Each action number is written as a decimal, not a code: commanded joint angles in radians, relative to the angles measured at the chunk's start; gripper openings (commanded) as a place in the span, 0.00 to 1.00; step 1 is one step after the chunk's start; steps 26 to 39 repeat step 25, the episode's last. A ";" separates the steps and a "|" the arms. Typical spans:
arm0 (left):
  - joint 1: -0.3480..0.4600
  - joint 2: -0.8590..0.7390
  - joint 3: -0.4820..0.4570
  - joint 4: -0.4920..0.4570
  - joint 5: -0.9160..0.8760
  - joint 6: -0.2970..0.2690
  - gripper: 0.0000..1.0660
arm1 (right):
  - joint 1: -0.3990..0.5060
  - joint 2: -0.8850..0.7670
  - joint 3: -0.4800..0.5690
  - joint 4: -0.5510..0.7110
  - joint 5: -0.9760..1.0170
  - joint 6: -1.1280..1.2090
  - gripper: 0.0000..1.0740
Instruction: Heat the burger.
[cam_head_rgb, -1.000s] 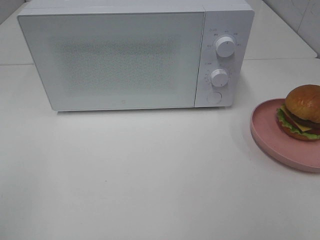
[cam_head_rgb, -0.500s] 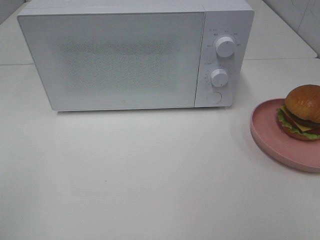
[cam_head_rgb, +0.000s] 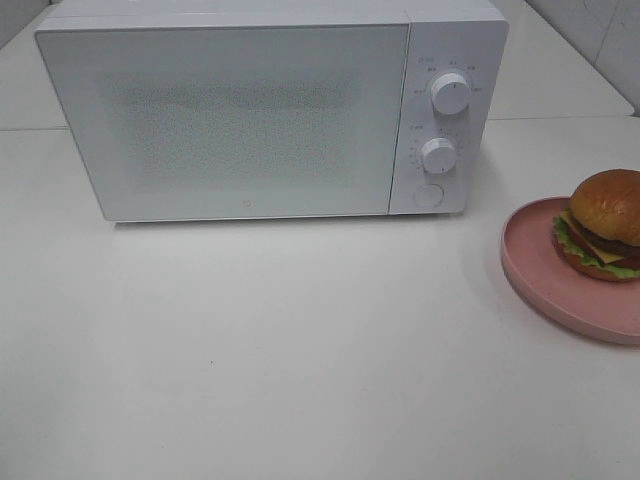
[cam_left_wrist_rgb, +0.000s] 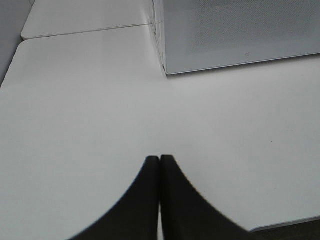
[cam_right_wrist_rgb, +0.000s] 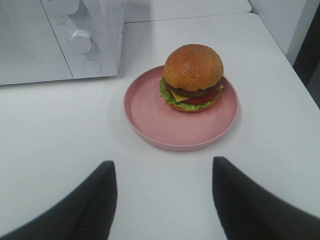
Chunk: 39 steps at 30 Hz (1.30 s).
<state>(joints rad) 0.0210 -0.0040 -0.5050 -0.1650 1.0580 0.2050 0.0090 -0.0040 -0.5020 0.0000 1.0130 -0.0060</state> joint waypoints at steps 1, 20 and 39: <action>-0.002 -0.027 0.002 -0.001 -0.010 -0.003 0.00 | -0.005 -0.026 0.002 0.000 -0.012 0.006 0.51; -0.002 -0.027 0.002 -0.002 -0.010 -0.003 0.00 | -0.005 -0.026 0.002 0.000 -0.012 0.006 0.51; -0.002 -0.027 0.002 -0.002 -0.010 -0.003 0.00 | -0.005 -0.026 0.002 0.000 -0.012 0.006 0.51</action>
